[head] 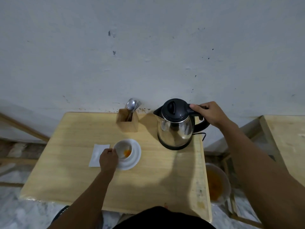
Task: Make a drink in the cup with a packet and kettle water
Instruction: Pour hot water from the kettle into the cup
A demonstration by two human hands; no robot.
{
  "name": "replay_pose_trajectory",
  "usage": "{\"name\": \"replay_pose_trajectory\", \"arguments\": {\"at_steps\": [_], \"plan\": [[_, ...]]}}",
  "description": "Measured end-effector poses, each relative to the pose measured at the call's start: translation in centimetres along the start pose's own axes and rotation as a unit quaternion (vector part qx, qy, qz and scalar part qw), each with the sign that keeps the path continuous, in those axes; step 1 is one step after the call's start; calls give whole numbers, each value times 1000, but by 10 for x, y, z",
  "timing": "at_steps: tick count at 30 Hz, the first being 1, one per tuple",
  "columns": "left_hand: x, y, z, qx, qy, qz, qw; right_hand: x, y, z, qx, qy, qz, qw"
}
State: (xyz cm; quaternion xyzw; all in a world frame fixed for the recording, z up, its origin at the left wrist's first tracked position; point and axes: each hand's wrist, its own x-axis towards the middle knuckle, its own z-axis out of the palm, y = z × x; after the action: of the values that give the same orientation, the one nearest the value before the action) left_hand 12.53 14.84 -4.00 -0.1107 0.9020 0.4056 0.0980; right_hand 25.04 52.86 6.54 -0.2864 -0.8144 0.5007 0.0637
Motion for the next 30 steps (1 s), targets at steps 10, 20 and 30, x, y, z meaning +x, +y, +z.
{"name": "replay_pose_trajectory", "arguments": {"at_steps": [10, 20, 30], "plan": [[-2, -10, -10, -38, -17, -5, 999, 1, 5, 12, 32, 66, -59, 996], [3, -12, -21, -83, -73, -13, 994, -5, 4, 26, 25, 122, -102, 987], [2, -13, -24, -86, -99, 21, 991, -22, -44, 28, -35, 115, -145, 982]]}}
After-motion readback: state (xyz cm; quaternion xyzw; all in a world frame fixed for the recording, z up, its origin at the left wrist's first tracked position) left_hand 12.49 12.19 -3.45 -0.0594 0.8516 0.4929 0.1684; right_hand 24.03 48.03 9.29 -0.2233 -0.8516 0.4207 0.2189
